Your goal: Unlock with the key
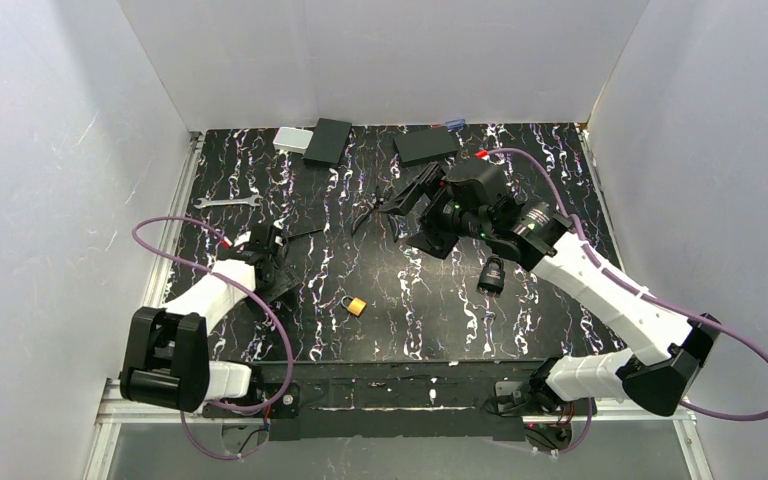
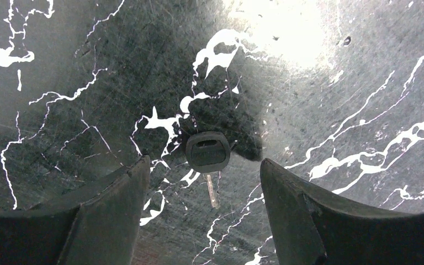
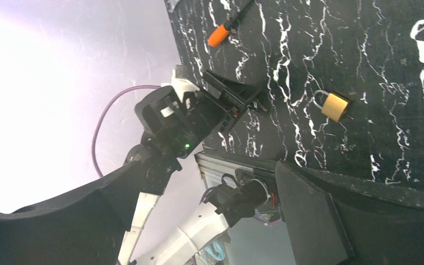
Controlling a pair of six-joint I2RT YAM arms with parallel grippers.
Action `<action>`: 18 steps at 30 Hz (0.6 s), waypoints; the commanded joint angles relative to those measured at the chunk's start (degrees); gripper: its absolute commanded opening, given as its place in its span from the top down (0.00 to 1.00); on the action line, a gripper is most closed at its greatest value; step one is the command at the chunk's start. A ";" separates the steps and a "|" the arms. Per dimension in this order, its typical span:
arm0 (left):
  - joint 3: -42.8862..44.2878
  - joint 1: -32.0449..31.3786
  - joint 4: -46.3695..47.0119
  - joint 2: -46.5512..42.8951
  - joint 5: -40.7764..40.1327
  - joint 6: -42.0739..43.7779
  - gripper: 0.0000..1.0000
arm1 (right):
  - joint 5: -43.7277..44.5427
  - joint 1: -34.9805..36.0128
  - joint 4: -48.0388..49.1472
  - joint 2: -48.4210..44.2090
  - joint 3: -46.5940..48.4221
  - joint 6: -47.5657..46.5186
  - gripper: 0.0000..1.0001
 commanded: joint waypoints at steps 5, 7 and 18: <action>1.94 0.59 2.14 4.01 -2.28 -0.21 0.31 | 1.43 0.36 5.43 -2.42 -0.67 0.85 0.02; 1.99 0.74 3.10 5.15 -1.60 0.01 0.32 | 1.16 0.33 5.57 -2.19 -0.83 0.91 0.02; 1.41 0.79 4.11 6.36 -0.81 -0.20 0.46 | 4.05 0.36 7.75 -5.25 -1.92 1.70 0.02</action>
